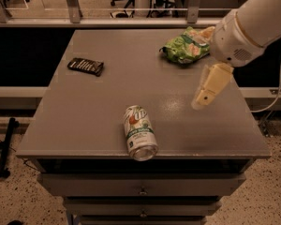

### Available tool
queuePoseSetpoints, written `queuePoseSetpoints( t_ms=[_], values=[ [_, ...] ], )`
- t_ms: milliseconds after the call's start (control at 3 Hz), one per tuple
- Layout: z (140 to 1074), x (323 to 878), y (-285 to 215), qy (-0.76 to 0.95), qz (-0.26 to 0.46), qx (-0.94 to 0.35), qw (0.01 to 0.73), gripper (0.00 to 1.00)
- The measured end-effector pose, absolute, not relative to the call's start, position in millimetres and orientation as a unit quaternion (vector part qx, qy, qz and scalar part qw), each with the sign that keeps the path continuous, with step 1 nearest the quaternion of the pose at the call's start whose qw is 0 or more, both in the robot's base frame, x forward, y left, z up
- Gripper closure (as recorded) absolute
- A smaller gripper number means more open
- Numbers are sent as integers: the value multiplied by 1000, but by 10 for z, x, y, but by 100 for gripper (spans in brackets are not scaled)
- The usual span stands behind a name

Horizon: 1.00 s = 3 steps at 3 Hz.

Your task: Pick rxbar chocolate

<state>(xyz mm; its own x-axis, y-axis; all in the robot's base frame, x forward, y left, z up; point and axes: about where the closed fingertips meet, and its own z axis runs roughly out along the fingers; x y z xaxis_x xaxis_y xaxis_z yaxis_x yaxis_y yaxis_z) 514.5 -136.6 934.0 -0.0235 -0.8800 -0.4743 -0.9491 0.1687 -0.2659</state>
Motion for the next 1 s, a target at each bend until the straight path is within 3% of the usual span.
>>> queuePoseSetpoints(
  t_ms=[1000],
  values=[
    [8761,6162,-162,647,158,-649,367,0]
  ],
)
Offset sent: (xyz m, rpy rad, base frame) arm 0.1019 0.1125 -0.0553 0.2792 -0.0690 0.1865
